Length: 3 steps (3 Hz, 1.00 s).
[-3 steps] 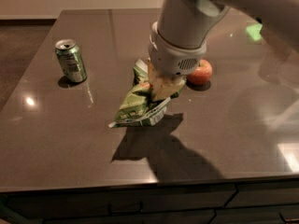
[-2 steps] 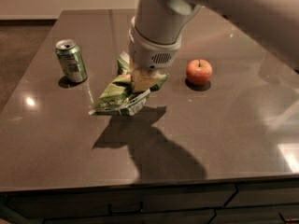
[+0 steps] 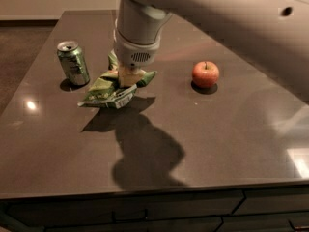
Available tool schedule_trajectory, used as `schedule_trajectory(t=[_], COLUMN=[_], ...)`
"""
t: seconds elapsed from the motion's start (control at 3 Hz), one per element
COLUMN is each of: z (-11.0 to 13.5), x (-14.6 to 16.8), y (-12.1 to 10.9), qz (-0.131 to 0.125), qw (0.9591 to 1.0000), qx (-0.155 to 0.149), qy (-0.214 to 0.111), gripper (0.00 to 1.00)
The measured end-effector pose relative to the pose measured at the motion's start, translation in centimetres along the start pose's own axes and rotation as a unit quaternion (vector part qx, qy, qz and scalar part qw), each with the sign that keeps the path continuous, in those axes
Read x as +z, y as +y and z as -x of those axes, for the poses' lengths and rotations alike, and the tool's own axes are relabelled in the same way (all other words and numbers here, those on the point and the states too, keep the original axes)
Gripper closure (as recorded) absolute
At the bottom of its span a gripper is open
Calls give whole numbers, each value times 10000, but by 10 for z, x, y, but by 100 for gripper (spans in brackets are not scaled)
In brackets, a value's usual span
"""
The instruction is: Move green jalapeno chip bag near green can
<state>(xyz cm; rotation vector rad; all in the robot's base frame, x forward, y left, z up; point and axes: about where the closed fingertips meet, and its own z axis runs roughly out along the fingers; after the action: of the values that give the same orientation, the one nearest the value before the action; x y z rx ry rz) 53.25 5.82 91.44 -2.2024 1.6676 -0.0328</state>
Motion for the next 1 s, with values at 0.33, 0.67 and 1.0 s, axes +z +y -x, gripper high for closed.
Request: schedule_trajectory(t=[0.33, 0.67, 1.0], z=[3, 5, 7], x=[18, 36, 42], y=[-16, -38, -51], qz=[-18, -114, -172], qw=[10000, 9998, 9996], qx=[13, 68, 105], qy=[73, 174, 201], gripper=[100, 75, 52])
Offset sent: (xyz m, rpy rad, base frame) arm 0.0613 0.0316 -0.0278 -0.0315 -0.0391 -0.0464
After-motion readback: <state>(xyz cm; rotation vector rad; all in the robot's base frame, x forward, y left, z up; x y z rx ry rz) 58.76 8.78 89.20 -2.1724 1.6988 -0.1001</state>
